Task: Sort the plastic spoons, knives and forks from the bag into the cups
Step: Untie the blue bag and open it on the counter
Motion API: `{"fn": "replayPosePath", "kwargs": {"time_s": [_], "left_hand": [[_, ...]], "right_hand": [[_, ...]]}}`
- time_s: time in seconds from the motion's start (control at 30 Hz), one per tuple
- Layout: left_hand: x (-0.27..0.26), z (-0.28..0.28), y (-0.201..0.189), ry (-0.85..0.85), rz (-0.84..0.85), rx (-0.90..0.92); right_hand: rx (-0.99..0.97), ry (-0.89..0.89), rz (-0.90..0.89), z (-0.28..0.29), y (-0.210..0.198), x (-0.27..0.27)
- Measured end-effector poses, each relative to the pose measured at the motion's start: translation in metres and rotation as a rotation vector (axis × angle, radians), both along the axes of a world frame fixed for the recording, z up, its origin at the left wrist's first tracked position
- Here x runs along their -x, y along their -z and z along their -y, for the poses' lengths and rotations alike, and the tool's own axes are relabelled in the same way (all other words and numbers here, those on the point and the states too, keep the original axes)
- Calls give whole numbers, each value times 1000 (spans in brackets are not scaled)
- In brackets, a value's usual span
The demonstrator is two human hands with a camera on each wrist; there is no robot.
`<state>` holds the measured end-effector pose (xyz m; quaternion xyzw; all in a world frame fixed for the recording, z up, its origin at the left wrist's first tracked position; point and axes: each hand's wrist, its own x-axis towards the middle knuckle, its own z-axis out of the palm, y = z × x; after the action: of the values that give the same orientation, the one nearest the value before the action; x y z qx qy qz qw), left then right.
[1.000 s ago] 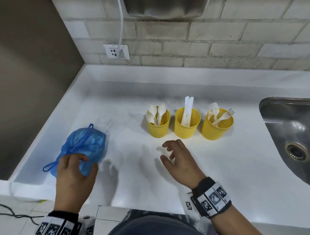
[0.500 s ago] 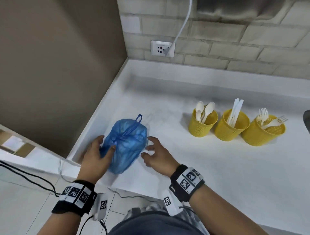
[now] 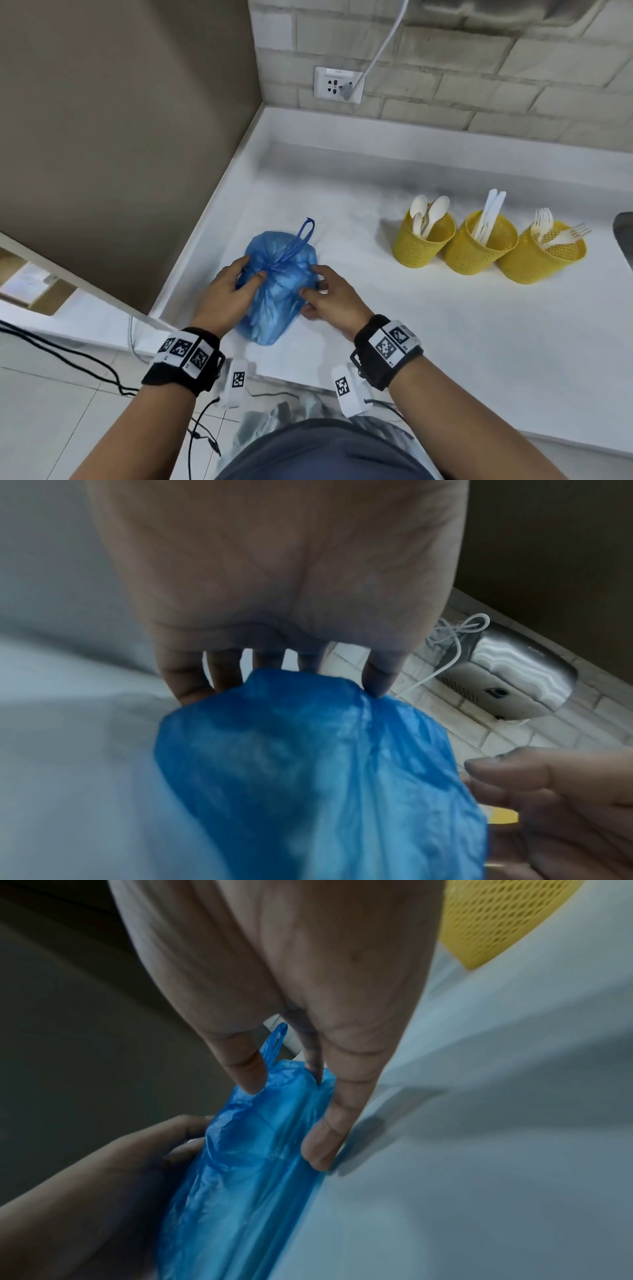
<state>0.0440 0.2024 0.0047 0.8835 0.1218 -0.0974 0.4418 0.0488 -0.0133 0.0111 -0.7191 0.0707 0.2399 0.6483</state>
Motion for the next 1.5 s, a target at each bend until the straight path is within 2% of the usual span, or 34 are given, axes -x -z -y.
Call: {"fn": "replayPosePath", "kwargs": {"time_s": [0.2, 0.47, 0.9, 1.17, 1.5], "left_hand": [[8, 43, -2, 29, -4, 80], [31, 135, -9, 54, -9, 140], [89, 271, 9, 41, -17, 161], [101, 323, 8, 102, -44, 218], [107, 363, 6, 180, -71, 167]], "right_hand": [[8, 39, -20, 39, 6, 3], [15, 27, -37, 138, 5, 26], [203, -1, 23, 279, 13, 71], [290, 4, 51, 335, 12, 92], [375, 10, 85, 370, 14, 105]]}}
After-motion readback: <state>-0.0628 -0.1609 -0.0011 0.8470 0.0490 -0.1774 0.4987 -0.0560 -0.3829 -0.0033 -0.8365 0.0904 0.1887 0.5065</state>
